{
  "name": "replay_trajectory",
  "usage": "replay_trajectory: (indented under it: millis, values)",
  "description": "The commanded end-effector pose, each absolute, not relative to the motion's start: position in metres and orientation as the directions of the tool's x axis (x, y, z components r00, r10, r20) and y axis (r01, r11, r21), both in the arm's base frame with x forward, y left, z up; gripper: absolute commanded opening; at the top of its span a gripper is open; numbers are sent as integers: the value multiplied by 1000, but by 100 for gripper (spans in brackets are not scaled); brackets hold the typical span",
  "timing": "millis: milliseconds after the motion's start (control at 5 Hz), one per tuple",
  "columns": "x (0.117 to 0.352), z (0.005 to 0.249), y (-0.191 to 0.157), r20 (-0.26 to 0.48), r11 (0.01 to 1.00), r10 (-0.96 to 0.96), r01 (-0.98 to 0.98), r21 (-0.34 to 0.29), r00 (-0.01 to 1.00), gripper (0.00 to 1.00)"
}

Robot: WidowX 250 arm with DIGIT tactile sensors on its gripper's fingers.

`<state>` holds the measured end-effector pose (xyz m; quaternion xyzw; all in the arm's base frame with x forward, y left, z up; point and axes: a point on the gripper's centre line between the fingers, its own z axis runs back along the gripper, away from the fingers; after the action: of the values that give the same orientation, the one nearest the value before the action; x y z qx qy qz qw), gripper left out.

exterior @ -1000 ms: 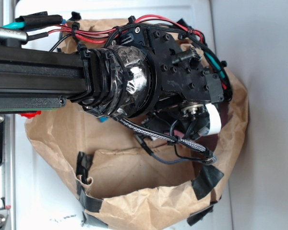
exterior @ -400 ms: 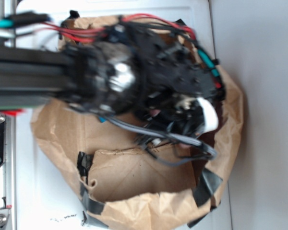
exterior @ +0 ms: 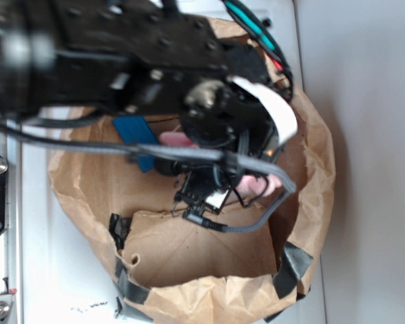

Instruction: Grab the pink bunny.

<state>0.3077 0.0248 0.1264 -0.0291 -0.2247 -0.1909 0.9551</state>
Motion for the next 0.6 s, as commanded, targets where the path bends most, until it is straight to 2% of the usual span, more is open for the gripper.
replay_trajectory:
  millis: [0, 200, 400]
  values:
    - [297, 176, 30, 395, 996, 88, -79, -39, 914, 0]
    - [296, 182, 34, 344, 983, 183, -165, -80, 921, 0]
    - [284, 188, 30, 293, 971, 236, -218, -95, 926, 0]
